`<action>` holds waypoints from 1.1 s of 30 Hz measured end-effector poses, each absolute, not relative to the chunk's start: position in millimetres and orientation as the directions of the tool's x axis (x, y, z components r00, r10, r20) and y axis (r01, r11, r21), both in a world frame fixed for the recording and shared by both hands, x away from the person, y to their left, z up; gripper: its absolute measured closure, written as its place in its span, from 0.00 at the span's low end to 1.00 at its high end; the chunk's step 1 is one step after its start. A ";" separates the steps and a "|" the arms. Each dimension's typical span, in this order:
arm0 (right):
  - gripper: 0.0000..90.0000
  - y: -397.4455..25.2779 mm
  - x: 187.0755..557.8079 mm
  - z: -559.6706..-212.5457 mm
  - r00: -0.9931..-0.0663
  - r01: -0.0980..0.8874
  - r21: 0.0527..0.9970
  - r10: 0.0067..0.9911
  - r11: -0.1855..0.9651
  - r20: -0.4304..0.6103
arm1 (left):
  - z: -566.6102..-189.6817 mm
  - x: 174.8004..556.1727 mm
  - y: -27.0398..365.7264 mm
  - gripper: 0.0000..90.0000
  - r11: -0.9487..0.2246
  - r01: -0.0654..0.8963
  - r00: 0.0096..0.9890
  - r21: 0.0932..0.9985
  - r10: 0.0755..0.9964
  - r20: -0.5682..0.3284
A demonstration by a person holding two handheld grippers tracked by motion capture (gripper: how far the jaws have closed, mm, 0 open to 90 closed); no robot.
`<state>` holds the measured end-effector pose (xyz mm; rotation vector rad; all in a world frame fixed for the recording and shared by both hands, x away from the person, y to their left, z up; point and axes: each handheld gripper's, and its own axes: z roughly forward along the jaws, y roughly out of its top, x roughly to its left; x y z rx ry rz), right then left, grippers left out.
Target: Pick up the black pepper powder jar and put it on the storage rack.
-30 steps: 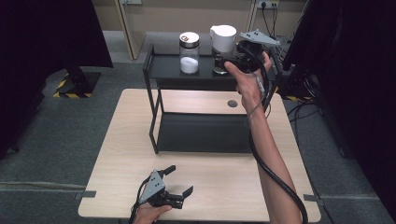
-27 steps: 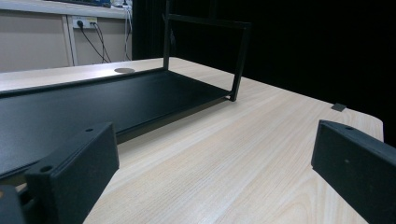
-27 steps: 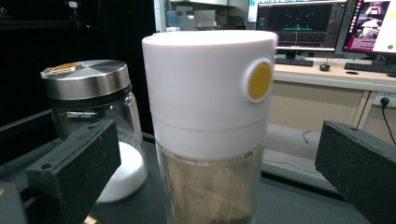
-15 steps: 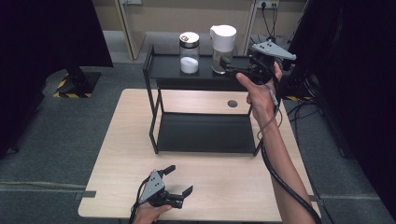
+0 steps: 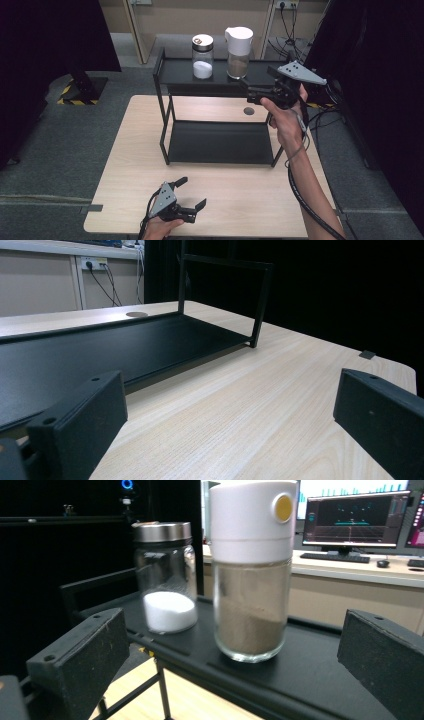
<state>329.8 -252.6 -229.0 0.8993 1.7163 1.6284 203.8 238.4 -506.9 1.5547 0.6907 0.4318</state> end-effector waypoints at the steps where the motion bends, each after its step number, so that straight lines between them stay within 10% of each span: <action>1: 0.00 -253.7 327.9 -231.2 -0.596 0.066 0.998 0.803 0.018 0.025 | -506.9 203.8 238.4 0.00 -0.001 0.170 0.745 0.985 0.655 -0.128; 33: 0.00 -273.3 266.8 -303.4 -0.690 0.026 0.999 0.724 0.041 -0.012 | -507.1 204.0 239.7 0.00 0.002 0.170 0.737 0.986 0.664 -0.128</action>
